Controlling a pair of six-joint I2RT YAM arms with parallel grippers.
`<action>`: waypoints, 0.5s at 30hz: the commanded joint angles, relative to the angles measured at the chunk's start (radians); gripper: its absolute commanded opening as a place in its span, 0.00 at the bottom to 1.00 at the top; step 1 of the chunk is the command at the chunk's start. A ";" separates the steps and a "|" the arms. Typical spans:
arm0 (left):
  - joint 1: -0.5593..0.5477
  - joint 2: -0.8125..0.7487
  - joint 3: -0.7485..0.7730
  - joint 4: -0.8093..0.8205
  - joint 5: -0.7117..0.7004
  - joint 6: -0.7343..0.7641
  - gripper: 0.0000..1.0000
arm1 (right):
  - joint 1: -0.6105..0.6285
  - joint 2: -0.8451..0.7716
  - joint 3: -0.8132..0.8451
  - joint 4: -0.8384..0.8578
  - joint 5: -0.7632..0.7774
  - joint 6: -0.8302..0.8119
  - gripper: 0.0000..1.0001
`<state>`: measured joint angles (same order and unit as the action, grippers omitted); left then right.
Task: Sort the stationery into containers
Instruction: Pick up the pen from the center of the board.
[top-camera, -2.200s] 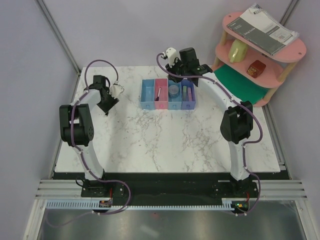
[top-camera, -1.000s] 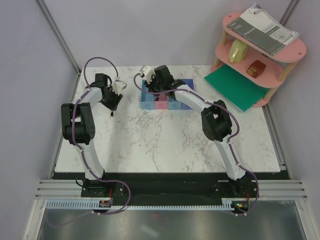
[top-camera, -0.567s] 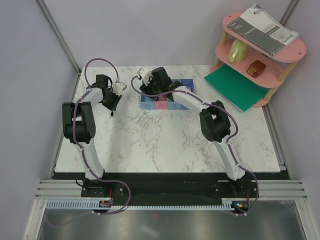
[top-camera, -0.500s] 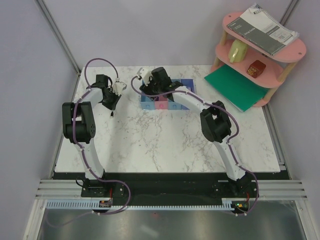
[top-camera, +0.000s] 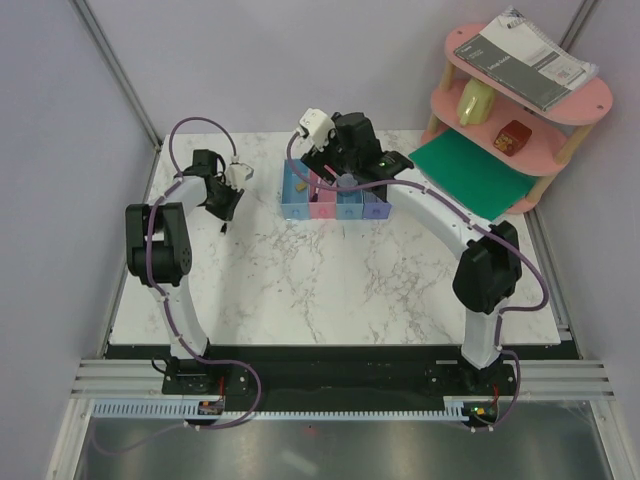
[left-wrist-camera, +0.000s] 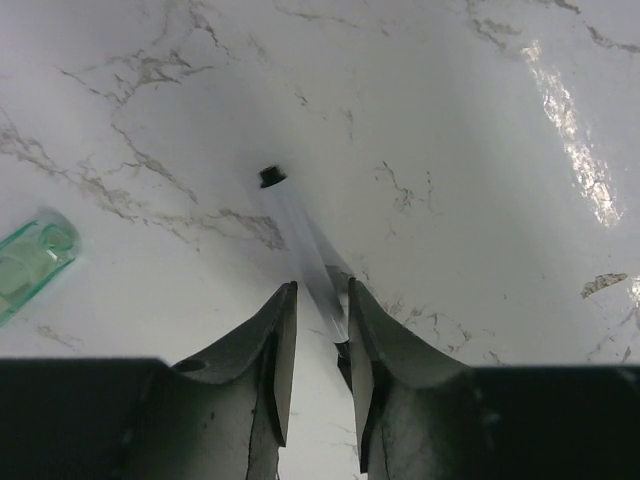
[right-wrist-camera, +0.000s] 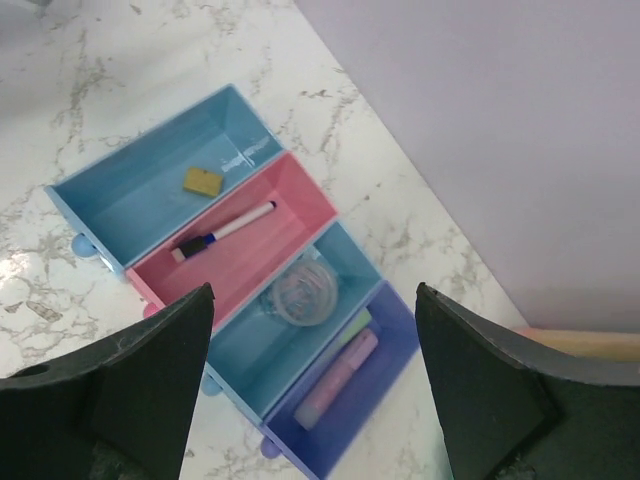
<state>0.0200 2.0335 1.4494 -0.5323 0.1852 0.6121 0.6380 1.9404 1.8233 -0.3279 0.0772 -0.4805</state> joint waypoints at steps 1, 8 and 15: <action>-0.008 0.065 -0.032 -0.043 0.005 -0.029 0.37 | -0.034 -0.075 -0.039 -0.033 0.064 -0.020 0.88; -0.048 0.071 -0.011 -0.080 -0.007 -0.058 0.35 | -0.116 -0.172 -0.106 -0.063 0.055 0.035 0.98; -0.060 0.068 0.002 -0.104 0.003 -0.061 0.02 | -0.253 -0.297 -0.205 -0.088 0.013 0.092 0.98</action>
<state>-0.0261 2.0502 1.4605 -0.5526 0.1596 0.5873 0.4431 1.7523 1.6566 -0.4053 0.1032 -0.4374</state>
